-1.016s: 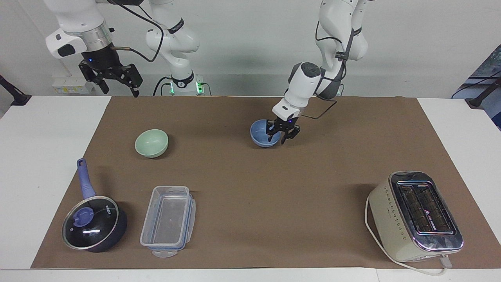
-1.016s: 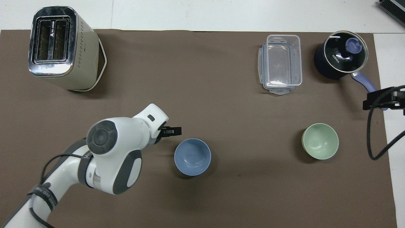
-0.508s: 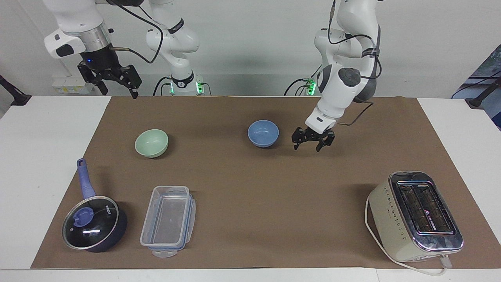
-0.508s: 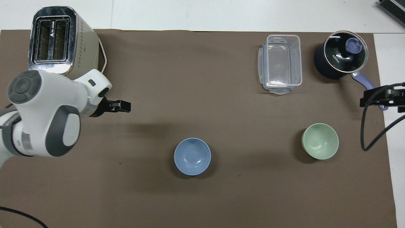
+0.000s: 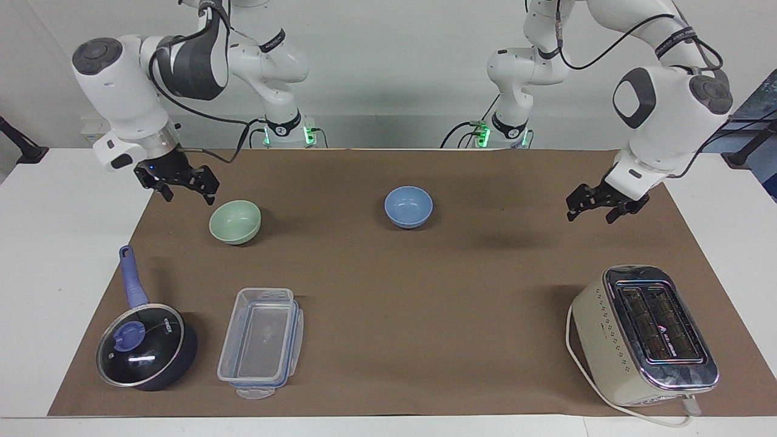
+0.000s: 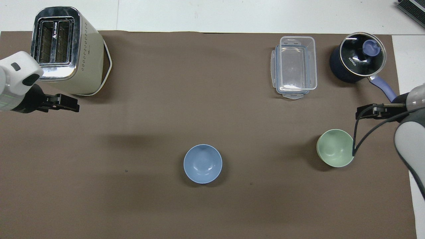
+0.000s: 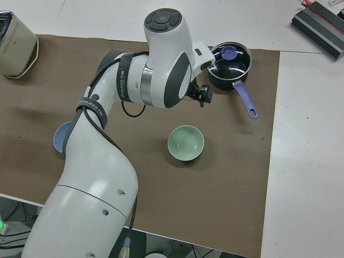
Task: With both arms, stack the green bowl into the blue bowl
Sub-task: 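Grasp the rim of the green bowl with the right gripper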
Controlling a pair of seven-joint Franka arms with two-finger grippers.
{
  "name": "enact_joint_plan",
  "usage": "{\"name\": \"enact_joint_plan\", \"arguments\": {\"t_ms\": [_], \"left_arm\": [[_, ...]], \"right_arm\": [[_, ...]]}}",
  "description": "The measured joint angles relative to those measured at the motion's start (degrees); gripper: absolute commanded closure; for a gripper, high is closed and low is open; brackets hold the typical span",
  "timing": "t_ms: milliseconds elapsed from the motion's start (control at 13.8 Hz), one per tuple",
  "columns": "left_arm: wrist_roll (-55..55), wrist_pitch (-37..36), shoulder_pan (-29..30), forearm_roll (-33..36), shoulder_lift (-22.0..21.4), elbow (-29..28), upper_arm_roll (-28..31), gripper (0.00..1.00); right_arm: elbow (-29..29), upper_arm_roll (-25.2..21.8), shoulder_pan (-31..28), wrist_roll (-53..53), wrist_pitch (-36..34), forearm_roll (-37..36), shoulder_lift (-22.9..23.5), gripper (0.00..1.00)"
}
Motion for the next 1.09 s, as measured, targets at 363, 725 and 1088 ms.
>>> {"name": "enact_joint_plan", "arguments": {"t_ms": [363, 725, 1088], "left_arm": [[-0.06, -14.86, 0.33, 3.06, -0.82, 10.02, 0.00, 0.00], [-0.12, -17.37, 0.35, 3.93, -5.37, 10.85, -0.08, 0.00], [-0.12, -16.32, 0.35, 3.94, -6.08, 9.59, -0.34, 0.00]], "right_arm": [[-8.48, -0.03, -0.64, -2.66, 10.31, 0.00, 4.65, 0.00], [-11.83, -0.15, -4.72, -10.80, 18.04, 0.00, 10.43, 0.00], [-13.34, 0.07, -5.68, -13.10, 18.41, 0.00, 10.84, 0.00]]}}
